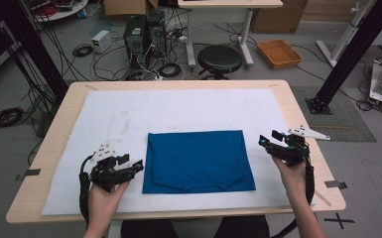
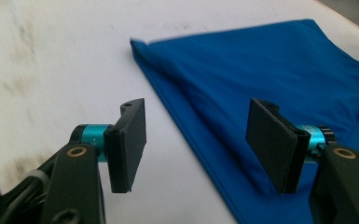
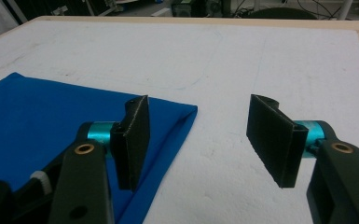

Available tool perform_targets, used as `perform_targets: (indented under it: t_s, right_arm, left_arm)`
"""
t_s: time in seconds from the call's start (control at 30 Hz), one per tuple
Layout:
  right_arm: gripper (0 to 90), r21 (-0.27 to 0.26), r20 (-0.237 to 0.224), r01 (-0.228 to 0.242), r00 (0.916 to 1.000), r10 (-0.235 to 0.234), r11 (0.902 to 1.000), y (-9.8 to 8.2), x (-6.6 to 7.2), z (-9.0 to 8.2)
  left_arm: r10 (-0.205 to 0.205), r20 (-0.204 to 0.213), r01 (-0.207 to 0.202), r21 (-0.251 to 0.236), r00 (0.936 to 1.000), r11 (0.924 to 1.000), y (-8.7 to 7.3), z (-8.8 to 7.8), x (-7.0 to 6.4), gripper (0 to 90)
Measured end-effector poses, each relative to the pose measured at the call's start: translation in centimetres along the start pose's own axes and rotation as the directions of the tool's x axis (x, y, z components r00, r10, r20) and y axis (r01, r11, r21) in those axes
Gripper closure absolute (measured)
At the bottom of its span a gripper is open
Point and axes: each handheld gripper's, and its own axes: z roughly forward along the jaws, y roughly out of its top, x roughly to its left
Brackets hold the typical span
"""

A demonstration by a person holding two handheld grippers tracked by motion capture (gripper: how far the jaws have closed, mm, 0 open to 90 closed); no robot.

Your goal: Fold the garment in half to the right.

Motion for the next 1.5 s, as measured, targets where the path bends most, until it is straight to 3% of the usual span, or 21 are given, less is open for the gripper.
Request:
perform_targets:
  t_s: [0.2,0.37,0.53,0.67,0.77,0.97,1.1,1.27,1.5]
  right_arm:
    - [39.6,0.001,0.001,0.004,1.0000,-0.004,1.0000,0.0,0.2,0.0]
    - [39.6,0.000,-0.004,0.012,0.9999,-0.012,0.9999,0.1,0.5,0.0]
    - [39.6,0.002,-0.009,0.018,0.9998,-0.018,0.9998,0.0,0.7,0.1]
    - [39.6,0.004,-0.012,0.018,0.9998,-0.018,0.9998,0.1,1.0,0.3]
    - [39.7,0.002,-0.020,0.027,0.9994,-0.027,0.9996,0.2,1.4,0.5]
    - [40.0,-0.002,-0.049,0.059,0.9970,-0.059,0.9983,0.9,3.3,1.7]
    - [40.7,0.014,-0.077,0.093,0.9928,-0.092,0.9955,1.5,5.0,3.1]
    - [44.8,0.029,-0.120,0.135,0.9841,-0.131,0.9904,2.8,7.6,5.4]
    - [52.5,0.089,-0.208,0.178,0.9654,-0.157,0.9800,4.8,12.4,10.5]
  left_arm:
    - [-0.113,0.032,0.111,0.059,0.9931,0.9921,-2.1,0.3,-0.7,38.8]
    - [-0.161,0.009,0.160,0.081,0.9869,0.9837,-2.7,0.9,-1.1,41.1]
    - [-0.205,0.019,0.203,0.066,0.9787,0.9770,-2.8,1.3,-1.3,41.5]
    - [-0.205,0.029,0.203,0.067,0.9784,0.9770,-2.8,1.8,-1.9,42.4]
    - [-0.188,0.016,0.186,0.073,0.9821,0.9798,-2.6,2.3,-2.6,43.7]
    - [-0.168,-0.006,0.168,0.086,0.9858,0.9820,-2.4,3.0,-3.6,50.2]
    - [-0.136,-0.019,0.137,0.096,0.9905,0.9858,-2.3,3.4,-4.2,60.9]
    - [-0.127,-0.038,0.130,0.094,0.9912,0.9871,-2.3,3.5,-4.4,70.9]
    - [-0.114,-0.057,0.118,0.086,0.9919,0.9893,-2.5,3.6,-4.6,77.9]
